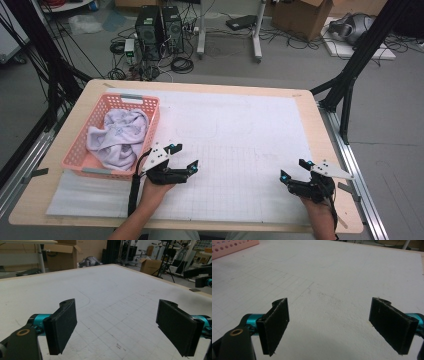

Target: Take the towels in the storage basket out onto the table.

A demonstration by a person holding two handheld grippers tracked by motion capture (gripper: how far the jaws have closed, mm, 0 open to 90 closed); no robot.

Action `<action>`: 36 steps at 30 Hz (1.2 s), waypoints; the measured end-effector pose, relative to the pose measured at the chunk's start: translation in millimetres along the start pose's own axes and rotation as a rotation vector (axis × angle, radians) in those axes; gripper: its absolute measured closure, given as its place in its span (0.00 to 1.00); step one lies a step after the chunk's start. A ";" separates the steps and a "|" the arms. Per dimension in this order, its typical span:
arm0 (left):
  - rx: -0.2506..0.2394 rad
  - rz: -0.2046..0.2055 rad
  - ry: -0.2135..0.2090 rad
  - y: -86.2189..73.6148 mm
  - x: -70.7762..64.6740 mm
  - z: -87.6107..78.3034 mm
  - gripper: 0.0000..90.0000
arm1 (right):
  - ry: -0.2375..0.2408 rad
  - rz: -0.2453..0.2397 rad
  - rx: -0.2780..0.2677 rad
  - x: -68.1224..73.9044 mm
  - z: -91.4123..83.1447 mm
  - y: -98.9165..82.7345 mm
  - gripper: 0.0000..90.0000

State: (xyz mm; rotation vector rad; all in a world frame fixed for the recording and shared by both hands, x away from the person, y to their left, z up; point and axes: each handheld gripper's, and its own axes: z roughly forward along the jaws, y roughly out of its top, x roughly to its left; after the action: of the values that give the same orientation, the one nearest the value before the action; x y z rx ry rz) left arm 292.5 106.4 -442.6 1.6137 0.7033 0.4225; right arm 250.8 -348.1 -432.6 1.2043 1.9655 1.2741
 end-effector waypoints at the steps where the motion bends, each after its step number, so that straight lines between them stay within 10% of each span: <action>1: 0.002 -0.001 -0.002 -0.2 -0.3 -0.1 0.19 | 0.000 -0.001 0.002 0.1 0.5 0.1 0.17; 27: 0.005 0.056 -0.010 16.8 -13.5 -2.8 0.21 | 0.047 -0.032 0.036 -2.5 4.6 1.6 0.17; 36: -0.006 -0.011 -0.043 37.1 -10.3 -11.1 0.19 | 0.050 -0.040 0.032 -1.1 6.1 3.9 0.17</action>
State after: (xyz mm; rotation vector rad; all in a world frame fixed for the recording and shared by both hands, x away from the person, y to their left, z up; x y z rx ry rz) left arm 285.2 106.1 -403.2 1.6080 0.6776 0.3801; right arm 257.7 -345.7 -431.7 1.1532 2.0420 1.2693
